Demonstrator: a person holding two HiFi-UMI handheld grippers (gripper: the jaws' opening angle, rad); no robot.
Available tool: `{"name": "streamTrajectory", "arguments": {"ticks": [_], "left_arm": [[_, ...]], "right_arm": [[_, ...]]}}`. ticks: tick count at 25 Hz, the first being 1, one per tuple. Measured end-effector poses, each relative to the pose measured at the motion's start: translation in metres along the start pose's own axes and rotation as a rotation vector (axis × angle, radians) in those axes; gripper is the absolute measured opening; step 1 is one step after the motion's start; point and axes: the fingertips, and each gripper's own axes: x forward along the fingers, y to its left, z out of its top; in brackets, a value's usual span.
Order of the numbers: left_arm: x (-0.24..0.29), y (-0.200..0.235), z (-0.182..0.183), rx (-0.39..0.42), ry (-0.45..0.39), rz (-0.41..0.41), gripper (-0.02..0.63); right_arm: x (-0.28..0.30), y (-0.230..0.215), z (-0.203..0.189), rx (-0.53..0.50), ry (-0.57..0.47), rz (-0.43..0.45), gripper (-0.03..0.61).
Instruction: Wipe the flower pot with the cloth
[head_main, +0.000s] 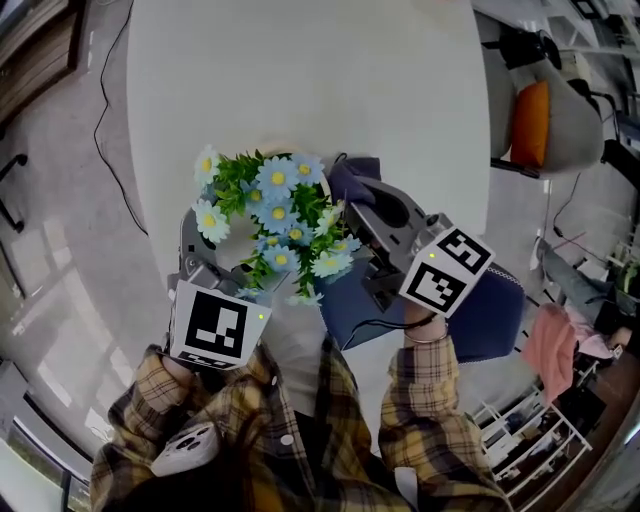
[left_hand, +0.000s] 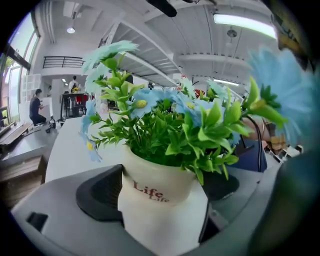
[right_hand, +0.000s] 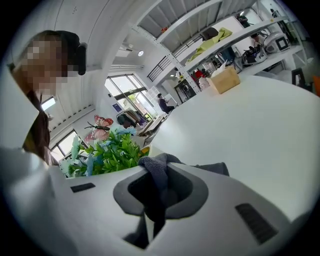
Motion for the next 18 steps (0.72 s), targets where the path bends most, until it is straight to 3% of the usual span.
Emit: {"name": "streamTrajectory", "arguments": {"ticks": [7, 14, 18], "left_arm": [[-0.001, -0.002, 0.0, 0.116, 0.04, -0.142, 0.474], [-0.016, -0.02, -0.007, 0.238, 0.08, -0.34, 0.474], [-0.003, -0.029, -0.003, 0.335, 0.109, -0.483, 0.474]], "right_arm": [[0.002, 0.003, 0.004, -0.054, 0.046, 0.025, 0.015], [0.008, 0.007, 0.007, -0.084, 0.119, 0.053, 0.015], [0.013, -0.011, 0.02, -0.099, 0.164, 0.074, 0.015]]}}
